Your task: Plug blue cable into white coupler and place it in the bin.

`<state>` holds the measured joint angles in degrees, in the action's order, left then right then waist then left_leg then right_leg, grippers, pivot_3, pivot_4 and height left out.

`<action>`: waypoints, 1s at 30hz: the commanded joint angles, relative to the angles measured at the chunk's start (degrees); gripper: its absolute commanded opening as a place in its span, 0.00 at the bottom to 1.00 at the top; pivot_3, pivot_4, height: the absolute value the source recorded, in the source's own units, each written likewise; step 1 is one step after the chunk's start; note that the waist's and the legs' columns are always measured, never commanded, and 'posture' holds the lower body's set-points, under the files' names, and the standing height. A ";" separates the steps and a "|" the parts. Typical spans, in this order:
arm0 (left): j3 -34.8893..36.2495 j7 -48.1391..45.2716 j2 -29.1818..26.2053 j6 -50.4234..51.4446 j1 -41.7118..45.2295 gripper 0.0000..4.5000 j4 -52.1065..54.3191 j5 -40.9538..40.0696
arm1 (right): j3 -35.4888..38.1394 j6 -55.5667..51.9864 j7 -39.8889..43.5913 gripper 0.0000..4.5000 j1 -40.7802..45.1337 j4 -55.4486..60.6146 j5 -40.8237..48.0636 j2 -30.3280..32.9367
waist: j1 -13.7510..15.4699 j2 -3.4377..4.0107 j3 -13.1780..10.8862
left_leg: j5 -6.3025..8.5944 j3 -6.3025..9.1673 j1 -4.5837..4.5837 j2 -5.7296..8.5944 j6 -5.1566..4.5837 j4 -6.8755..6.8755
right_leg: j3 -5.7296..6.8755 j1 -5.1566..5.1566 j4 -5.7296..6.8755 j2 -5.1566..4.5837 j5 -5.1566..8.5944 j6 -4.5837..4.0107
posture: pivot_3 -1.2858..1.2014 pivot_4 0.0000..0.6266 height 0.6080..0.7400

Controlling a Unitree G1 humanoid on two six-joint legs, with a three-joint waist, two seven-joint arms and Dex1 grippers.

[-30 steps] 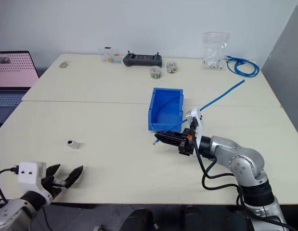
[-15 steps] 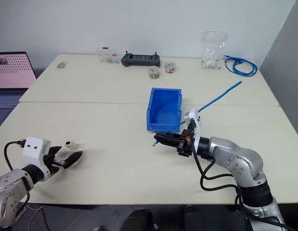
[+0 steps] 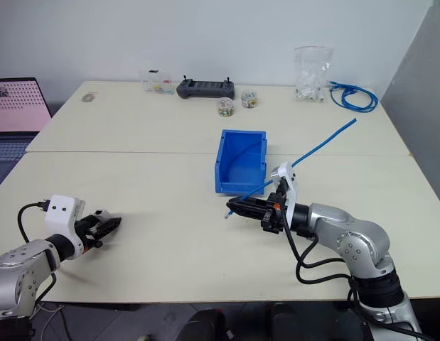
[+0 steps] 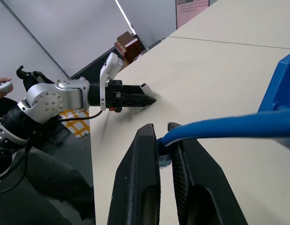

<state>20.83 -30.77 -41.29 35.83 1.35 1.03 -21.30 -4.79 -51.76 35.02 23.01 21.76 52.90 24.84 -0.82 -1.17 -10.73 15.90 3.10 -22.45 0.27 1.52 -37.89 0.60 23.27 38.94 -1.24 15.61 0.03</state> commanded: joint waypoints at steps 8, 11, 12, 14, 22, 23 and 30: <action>-1.20 -0.57 -0.43 -0.46 -0.08 0.17 -0.80 1.39 | 1.05 0.35 0.62 0.02 -0.10 2.49 -0.05 0.67 | -0.06 0.00 0.00 | 0.00 -0.01 0.03 0.00 0.00 0.00 | -0.01 0.00 0.02 0.00 0.00 0.00 | 0.52 0.24 1.00; -3.77 -4.54 -1.23 -2.48 -0.94 0.17 1.37 1.33 | 0.76 0.74 1.11 0.02 -0.68 2.96 -0.90 1.58 | -0.06 0.00 0.00 | 0.00 -0.01 0.03 0.00 0.00 0.00 | -0.01 -0.01 0.03 0.00 0.00 0.00 | 0.52 0.24 1.00; -5.36 -6.81 -1.74 -3.21 -1.23 0.17 2.68 1.25 | 0.64 0.87 1.38 0.02 -1.10 3.32 -1.26 2.18 | -0.06 0.00 0.00 | 0.00 -0.01 0.03 0.01 0.00 0.00 | -0.01 -0.01 0.03 -0.01 0.00 0.00 | 0.52 0.24 1.00; -8.83 -11.27 -2.75 -4.96 -1.33 0.17 5.04 1.26 | 0.42 1.24 2.00 0.02 -2.13 4.16 -2.15 3.50 | 0.21 0.01 0.00 | 0.00 -0.03 0.02 0.04 0.00 0.00 | -0.02 -0.02 0.01 -0.04 0.00 0.00 | 0.52 0.24 1.00; -23.83 -28.52 -6.35 -12.13 3.97 0.17 9.04 3.54 | 0.60 3.01 2.54 0.02 -6.95 7.30 -5.68 6.43 | 0.76 0.00 0.02 | 0.00 -0.04 -0.01 0.09 0.00 -0.01 | 0.00 -0.04 -0.05 -0.08 0.00 0.00 | 0.52 0.24 1.00; -26.10 -30.28 -5.94 -13.44 5.91 0.17 8.80 4.35 | 0.36 3.50 2.52 0.02 -7.60 7.71 -6.58 6.85 | 0.76 0.01 0.02 | 0.00 -0.06 0.00 0.09 0.00 -0.01 | -0.02 -0.04 -0.04 -0.08 0.00 0.00 | 0.52 0.24 1.00; -36.44 -37.87 -1.99 -17.21 16.87 0.17 4.58 7.91 | -2.87 7.96 4.45 0.02 -11.06 9.45 -13.70 9.85 | 0.45 0.00 0.02 | 0.00 -0.06 -0.05 0.07 0.00 -0.05 | 0.01 -0.03 -0.03 0.02 0.01 0.02 | 0.52 0.24 1.00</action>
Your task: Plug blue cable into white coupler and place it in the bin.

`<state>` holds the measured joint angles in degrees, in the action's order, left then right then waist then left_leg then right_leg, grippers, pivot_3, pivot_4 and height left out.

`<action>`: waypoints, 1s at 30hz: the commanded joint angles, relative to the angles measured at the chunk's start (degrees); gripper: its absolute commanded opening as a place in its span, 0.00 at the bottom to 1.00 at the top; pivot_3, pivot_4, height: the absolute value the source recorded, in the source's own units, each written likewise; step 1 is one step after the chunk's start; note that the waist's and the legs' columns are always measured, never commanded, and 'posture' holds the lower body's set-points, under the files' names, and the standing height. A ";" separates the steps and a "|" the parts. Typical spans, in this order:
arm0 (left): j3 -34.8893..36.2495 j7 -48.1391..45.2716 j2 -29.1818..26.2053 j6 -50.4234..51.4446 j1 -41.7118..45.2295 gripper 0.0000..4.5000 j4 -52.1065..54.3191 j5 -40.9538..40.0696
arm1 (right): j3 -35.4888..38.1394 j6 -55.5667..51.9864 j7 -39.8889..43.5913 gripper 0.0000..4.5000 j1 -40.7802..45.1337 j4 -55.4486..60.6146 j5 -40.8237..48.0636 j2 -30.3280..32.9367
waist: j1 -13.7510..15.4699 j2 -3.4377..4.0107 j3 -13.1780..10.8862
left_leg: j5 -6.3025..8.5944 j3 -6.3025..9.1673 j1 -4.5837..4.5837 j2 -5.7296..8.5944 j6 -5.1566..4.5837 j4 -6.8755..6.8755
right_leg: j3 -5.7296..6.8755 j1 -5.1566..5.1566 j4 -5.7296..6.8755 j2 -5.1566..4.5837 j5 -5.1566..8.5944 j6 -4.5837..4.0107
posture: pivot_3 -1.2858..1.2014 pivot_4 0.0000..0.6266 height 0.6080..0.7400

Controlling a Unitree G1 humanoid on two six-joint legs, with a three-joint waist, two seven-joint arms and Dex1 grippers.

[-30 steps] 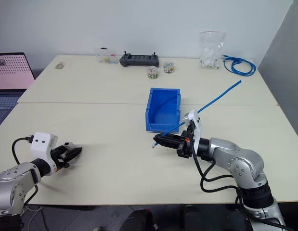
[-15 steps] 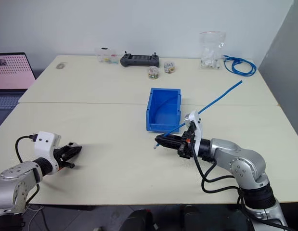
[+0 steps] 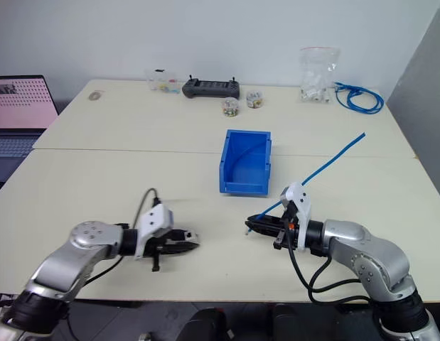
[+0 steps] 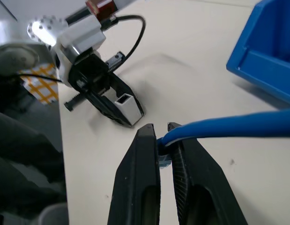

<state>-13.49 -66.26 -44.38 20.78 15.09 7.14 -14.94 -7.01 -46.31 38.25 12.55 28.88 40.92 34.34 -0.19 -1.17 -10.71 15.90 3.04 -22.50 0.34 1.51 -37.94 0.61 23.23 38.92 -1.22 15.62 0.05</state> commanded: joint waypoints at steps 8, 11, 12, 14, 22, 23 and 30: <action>-7.64 -5.43 3.46 -5.05 8.21 0.17 -7.50 6.55 | -3.43 7.00 -0.02 0.02 0.68 1.59 -7.00 -2.95 | -1.13 0.00 0.00 | 0.00 0.03 0.04 -0.04 -0.01 -0.02 | -0.01 0.00 0.07 0.08 0.03 0.05 | 0.52 0.24 1.00; -9.23 -5.38 4.31 -4.51 9.20 0.17 -7.59 8.21 | -7.76 10.01 1.10 0.02 3.79 -0.50 -11.59 -4.69 | -1.26 0.01 0.01 | -0.01 0.02 0.06 -0.01 -0.01 -0.04 | -0.02 -0.03 0.08 0.08 0.04 0.09 | 0.52 0.24 1.00; -9.49 -5.37 4.58 -4.04 9.46 0.17 -7.35 8.55 | -9.02 10.64 1.41 0.02 4.93 -1.27 -12.67 -5.39 | -1.28 0.01 0.01 | -0.01 0.02 0.06 0.00 -0.01 -0.06 | -0.02 -0.04 0.08 0.08 0.05 0.11 | 0.52 0.24 1.00; -9.72 -5.17 4.94 -2.99 9.76 0.17 -6.85 9.08 | -10.87 11.51 1.99 0.02 7.07 -2.81 -14.28 -6.71 | -1.20 0.00 0.02 | -0.01 0.01 0.09 0.01 -0.01 -0.09 | -0.02 -0.07 0.08 0.08 0.04 0.12 | 0.52 0.24 1.00; -10.44 -5.27 4.72 0.84 9.70 0.17 -4.73 10.25 | -16.91 12.49 5.91 0.02 13.06 -7.32 -19.43 -8.37 | -0.88 0.00 0.07 | -0.01 0.04 0.08 0.05 -0.01 -0.12 | -0.01 -0.08 0.08 0.05 -0.03 0.04 | 0.52 0.24 1.00; -10.47 -5.33 4.72 1.15 9.76 0.17 -4.62 10.30 | -17.13 12.57 6.29 0.02 13.31 -7.57 -19.72 -8.44 | -0.86 0.01 0.07 | -0.01 0.04 0.07 0.05 -0.01 -0.12 | -0.01 -0.08 0.08 0.05 -0.03 0.04 | 0.52 0.24 1.00; -10.70 -5.58 4.71 2.91 10.08 0.17 -4.00 10.26 | -18.71 12.84 8.97 0.02 15.26 -9.48 -22.06 -8.99 | -0.88 0.01 0.09 | -0.01 0.05 0.08 0.04 -0.01 -0.12 | -0.01 -0.08 0.10 0.05 -0.03 0.03 | 0.52 0.24 1.00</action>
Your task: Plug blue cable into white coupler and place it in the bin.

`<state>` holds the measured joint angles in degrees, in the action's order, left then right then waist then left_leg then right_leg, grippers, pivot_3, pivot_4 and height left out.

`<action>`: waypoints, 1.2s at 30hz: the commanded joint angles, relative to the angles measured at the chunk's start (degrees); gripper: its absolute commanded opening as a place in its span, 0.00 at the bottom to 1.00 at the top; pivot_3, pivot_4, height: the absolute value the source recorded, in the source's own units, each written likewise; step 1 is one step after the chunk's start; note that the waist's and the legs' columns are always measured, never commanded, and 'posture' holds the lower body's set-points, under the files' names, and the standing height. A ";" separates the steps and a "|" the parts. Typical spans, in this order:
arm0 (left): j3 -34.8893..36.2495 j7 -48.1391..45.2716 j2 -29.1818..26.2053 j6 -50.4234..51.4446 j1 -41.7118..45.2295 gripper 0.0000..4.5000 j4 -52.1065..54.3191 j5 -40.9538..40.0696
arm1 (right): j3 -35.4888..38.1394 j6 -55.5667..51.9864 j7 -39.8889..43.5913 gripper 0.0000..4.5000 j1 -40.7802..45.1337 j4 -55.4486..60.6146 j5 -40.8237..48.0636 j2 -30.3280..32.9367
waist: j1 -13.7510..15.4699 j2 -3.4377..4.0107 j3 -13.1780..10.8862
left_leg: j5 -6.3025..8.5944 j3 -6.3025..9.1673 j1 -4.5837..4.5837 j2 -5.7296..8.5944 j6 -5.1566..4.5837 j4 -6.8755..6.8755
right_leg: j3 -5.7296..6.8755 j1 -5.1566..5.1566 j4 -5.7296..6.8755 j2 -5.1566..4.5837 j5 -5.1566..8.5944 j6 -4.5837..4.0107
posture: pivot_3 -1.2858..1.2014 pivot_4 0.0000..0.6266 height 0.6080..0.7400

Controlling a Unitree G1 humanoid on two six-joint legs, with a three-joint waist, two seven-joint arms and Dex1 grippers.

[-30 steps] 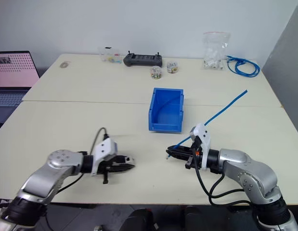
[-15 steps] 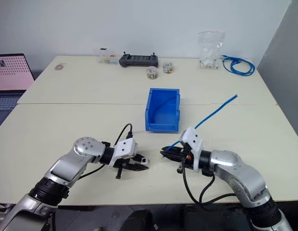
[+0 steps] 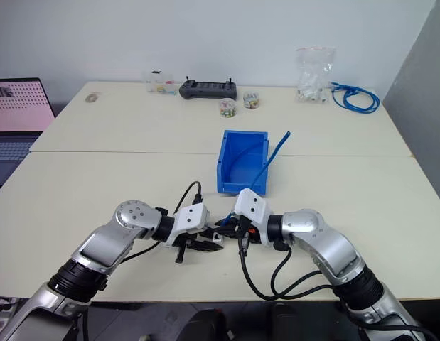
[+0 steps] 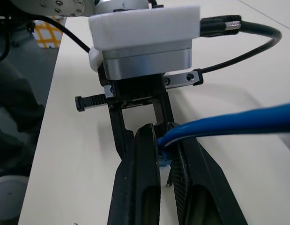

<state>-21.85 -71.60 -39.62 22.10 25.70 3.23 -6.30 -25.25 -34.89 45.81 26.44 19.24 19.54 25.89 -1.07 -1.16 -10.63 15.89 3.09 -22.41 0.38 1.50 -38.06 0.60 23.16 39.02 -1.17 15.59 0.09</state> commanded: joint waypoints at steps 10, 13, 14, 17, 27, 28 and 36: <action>-2.49 -0.33 0.00 2.76 -0.50 0.17 0.52 1.50 | -1.40 1.80 2.99 0.02 2.40 -1.06 -3.08 -1.83 | 0.00 0.00 0.01 | 0.00 0.00 0.00 0.00 0.00 0.00 | 0.00 0.00 0.01 0.00 0.00 -0.01 | 0.52 0.24 1.00; -2.41 -0.26 0.02 2.94 -0.60 0.17 0.78 1.38 | -1.96 2.18 3.71 0.02 2.34 -1.41 -4.13 -1.43 | 0.00 0.00 0.01 | 0.00 0.00 0.00 0.00 0.00 0.00 | 0.00 0.00 0.01 -0.01 0.00 -0.01 | 0.52 0.24 1.00; -2.36 -0.21 0.01 3.01 -0.67 0.17 0.91 1.35 | -2.11 2.28 3.89 0.02 2.28 -1.45 -4.37 -1.33 | 0.00 0.00 0.01 | 0.00 0.00 0.00 0.00 0.00 0.00 | 0.00 0.00 0.01 0.00 0.00 -0.01 | 0.52 0.24 1.00; -2.30 -0.15 -0.01 3.22 -0.82 0.17 1.22 1.27 | -2.70 2.75 4.36 0.02 2.26 -1.94 -5.43 -1.22 | -0.01 0.01 0.02 | 0.00 0.00 0.01 0.00 0.00 0.00 | 0.00 0.00 0.02 0.00 0.00 -0.01 | 0.52 0.24 1.00; -2.71 -0.24 -0.26 2.10 -0.86 0.17 1.52 1.98 | -2.96 2.39 5.61 0.02 3.03 -4.79 -6.36 -2.32 | -0.10 0.02 0.15 | 0.00 -0.02 0.04 0.00 0.01 -0.01 | -0.02 -0.01 0.03 0.00 -0.01 -0.01 | 0.52 0.24 1.00; -2.76 -0.24 -0.27 1.89 -0.88 0.17 1.49 2.08 | -2.82 2.16 5.77 0.02 3.15 -5.12 -6.24 -2.45 | -0.11 0.02 0.15 | 0.00 -0.02 0.05 0.00 0.00 0.00 | -0.02 -0.02 0.04 0.00 -0.01 -0.01 | 0.52 0.24 1.00; -2.77 -0.22 0.05 0.93 -0.94 0.17 1.07 2.77 | -3.08 2.47 8.27 0.02 3.81 -7.50 -6.61 -1.69 | -0.13 0.03 0.34 | 0.00 -0.02 0.10 -0.01 0.00 0.00 | -0.02 -0.05 0.06 0.00 -0.01 -0.01 | 0.52 0.24 1.00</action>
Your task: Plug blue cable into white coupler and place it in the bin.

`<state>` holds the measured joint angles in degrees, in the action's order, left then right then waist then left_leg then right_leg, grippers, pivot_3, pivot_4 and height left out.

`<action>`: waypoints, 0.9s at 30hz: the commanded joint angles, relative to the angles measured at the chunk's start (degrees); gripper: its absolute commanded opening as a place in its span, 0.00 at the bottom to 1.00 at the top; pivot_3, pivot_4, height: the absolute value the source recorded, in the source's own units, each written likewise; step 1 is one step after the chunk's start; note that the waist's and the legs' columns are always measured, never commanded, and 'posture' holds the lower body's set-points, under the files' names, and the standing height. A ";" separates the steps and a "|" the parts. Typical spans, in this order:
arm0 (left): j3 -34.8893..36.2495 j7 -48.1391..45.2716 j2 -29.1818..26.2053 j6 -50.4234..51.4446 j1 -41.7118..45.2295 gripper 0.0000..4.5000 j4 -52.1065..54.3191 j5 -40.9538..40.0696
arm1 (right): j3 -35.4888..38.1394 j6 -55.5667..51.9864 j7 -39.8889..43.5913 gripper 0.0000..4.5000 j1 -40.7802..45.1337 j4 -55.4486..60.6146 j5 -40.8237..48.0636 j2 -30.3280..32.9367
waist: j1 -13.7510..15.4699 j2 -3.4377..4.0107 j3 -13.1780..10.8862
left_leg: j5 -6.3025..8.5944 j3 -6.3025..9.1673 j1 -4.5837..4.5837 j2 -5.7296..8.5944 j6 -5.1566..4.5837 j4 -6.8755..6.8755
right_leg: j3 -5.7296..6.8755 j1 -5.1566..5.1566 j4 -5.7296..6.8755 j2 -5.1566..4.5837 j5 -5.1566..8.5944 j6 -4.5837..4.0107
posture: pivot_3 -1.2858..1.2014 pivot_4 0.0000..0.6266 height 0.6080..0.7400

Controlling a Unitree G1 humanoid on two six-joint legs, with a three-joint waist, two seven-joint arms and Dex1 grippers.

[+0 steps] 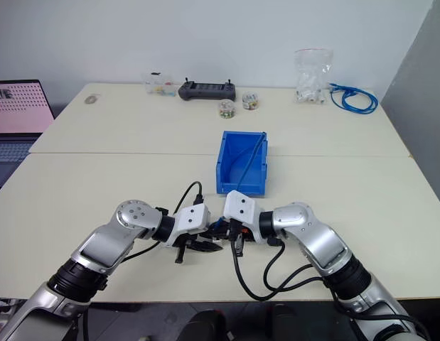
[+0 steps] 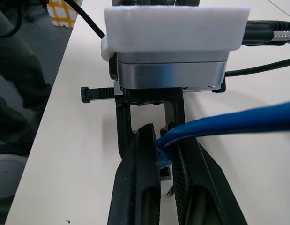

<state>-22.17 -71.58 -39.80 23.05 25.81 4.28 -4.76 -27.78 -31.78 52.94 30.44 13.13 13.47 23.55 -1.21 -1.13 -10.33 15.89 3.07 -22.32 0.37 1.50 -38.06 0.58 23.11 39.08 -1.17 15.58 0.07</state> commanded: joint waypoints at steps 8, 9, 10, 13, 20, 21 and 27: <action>-2.30 -0.11 0.29 -0.15 -1.47 0.17 0.20 1.61 | -0.55 -0.05 2.71 0.02 -0.61 -1.93 -1.03 1.70 | -0.01 0.01 0.16 | 0.00 -0.01 0.11 0.00 0.00 0.01 | -0.01 -0.08 0.00 0.00 0.00 0.00 | 0.52 0.24 1.00; -2.25 -0.13 0.25 -0.20 -1.56 0.17 0.27 1.61 | -0.55 -0.05 2.80 0.02 -0.65 -1.96 -1.08 1.73 | -0.01 0.01 0.16 | 0.00 -0.01 0.16 0.00 0.00 0.01 | -0.01 -0.14 -0.01 0.00 0.00 0.00 | 0.52 0.24 1.00; -2.23 -0.16 0.22 -0.25 -1.61 0.17 0.31 1.63 | -0.37 -0.09 2.84 0.02 -0.68 -2.06 -0.98 1.65 | -0.02 0.01 0.16 | 0.00 -0.02 0.23 0.00 0.00 0.02 | -0.01 -0.20 -0.02 0.00 0.01 0.00 | 0.52 0.24 1.00; -2.25 -0.24 0.22 -0.39 -1.64 0.17 0.31 1.77 | 0.36 -0.28 2.79 0.02 -0.57 -2.40 -0.42 1.25 | -0.12 0.01 0.16 | 0.01 0.00 0.53 -0.01 -0.01 0.08 | 0.01 -0.50 -0.08 0.00 0.02 0.00 | 0.52 0.24 1.00; -2.34 -0.16 0.35 -0.57 -1.54 0.17 0.07 1.99 | -0.24 0.70 3.01 0.02 0.07 -3.31 -1.45 1.15 | -0.12 0.02 0.16 | 0.01 0.02 0.54 0.00 -0.01 0.07 | 0.01 -0.54 -0.09 0.00 0.02 0.01 | 0.52 0.24 1.00; -2.38 -0.11 0.41 -0.59 -1.51 0.17 0.01 2.04 | -0.77 0.94 3.10 0.02 0.11 -3.33 -1.86 1.18 | -0.12 0.02 0.16 | 0.01 0.02 0.54 0.00 -0.01 0.07 | 0.02 -0.53 -0.09 0.00 0.02 0.00 | 0.52 0.24 1.00; -2.28 0.03 0.39 -0.73 -1.64 0.17 -0.17 2.09 | -2.72 1.05 3.89 0.02 0.76 -2.73 -2.93 0.91 | -0.12 0.02 0.16 | 0.01 0.03 0.55 0.00 -0.01 0.07 | 0.02 -0.55 -0.09 0.00 0.02 0.01 | 0.52 0.24 1.00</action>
<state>-22.27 -71.32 -39.64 21.99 25.31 4.33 -3.71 -28.41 -29.96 55.56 30.98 10.80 11.86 24.17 -1.33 -1.11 -10.17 15.90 3.10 -21.76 0.37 1.49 -37.99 0.60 22.56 38.99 -1.17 15.60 0.08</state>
